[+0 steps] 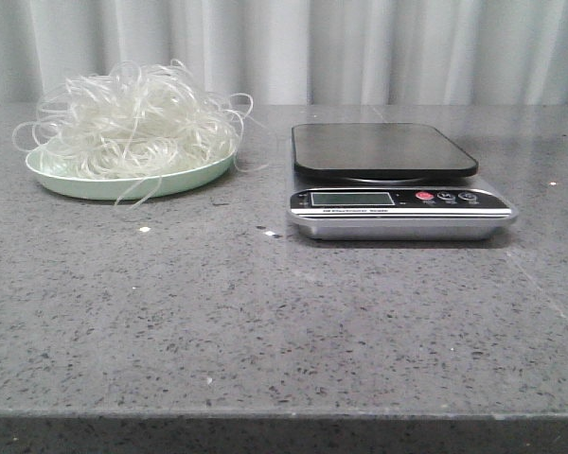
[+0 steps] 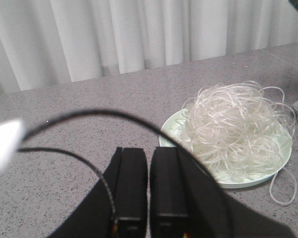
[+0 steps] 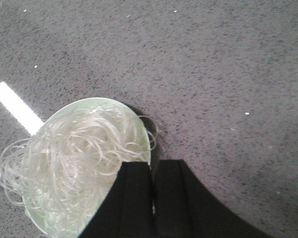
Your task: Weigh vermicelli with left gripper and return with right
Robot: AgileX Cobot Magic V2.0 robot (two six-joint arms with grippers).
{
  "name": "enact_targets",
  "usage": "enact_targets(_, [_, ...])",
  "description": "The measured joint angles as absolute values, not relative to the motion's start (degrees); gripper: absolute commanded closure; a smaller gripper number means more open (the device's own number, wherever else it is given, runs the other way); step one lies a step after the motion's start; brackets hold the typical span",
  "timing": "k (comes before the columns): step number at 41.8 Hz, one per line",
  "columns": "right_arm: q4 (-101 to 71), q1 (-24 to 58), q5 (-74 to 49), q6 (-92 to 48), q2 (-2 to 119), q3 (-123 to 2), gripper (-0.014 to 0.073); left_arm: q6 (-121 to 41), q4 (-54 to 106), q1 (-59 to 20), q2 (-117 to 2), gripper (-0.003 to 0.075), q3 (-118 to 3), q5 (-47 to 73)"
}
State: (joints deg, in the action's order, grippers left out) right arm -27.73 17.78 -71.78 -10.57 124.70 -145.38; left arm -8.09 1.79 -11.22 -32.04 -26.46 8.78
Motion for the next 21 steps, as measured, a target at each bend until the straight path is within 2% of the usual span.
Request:
enact_targets(14, [-10.6,17.3,-72.3,-7.9,118.5,-145.7,0.0440,-8.1,1.8,-11.2,-32.0,0.0584,-26.5,8.8])
enact_targets(21, [-8.1,17.3,-65.9,-7.5,116.1,-145.7,0.0440,-8.1,1.8,-11.2,-32.0,0.0584,-26.5,8.8])
